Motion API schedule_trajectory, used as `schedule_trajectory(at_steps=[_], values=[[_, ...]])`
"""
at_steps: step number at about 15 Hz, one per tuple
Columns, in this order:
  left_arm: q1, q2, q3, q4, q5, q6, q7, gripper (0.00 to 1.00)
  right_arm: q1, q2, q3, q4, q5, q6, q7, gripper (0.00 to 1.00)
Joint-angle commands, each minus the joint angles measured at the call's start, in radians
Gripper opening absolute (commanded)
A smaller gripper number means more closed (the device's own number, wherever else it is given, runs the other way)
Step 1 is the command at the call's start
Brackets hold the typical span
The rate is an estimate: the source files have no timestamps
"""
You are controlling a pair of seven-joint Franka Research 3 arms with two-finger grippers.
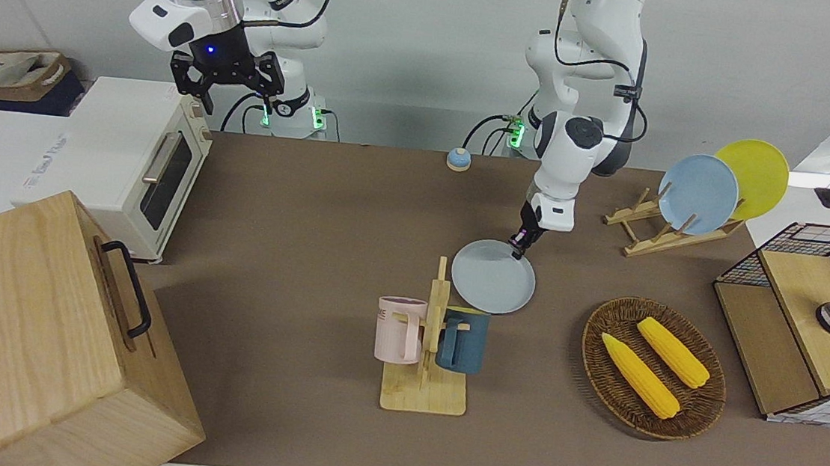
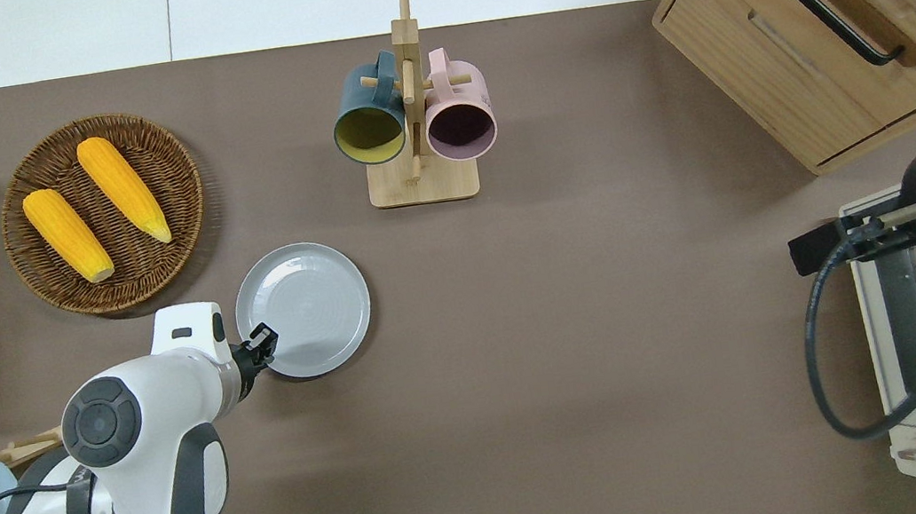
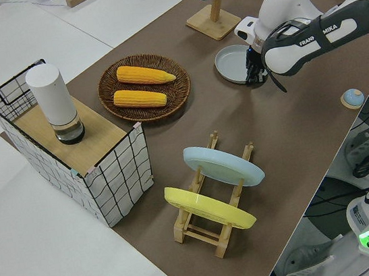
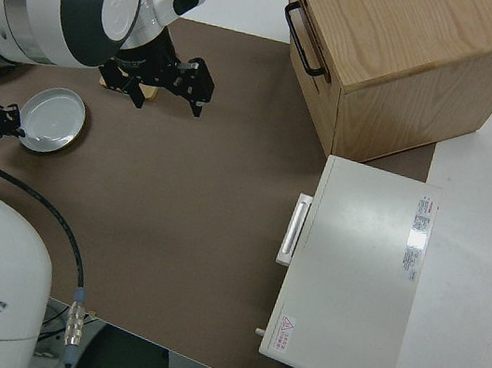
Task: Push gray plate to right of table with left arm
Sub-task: 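Push the gray plate with the left gripper across the table, away from the basket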
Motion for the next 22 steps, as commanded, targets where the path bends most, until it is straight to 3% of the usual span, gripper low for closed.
schedule_trajectory(at_steps=[1,15,22], values=[[-0.078,0.031,0.008,0.012,-0.001,0.005,-0.082,0.00,-0.020,-0.003,0.013,0.008,0.010,-0.014,0.001,0.983],[-0.259,0.110,0.008,0.105,0.020,0.002,-0.301,0.00,-0.020,-0.003,0.015,0.008,0.010,-0.014,0.001,0.983],[-0.353,0.191,0.008,0.214,0.160,-0.005,-0.531,0.00,-0.020,-0.003,0.013,0.008,0.010,-0.014,0.001,0.983]])
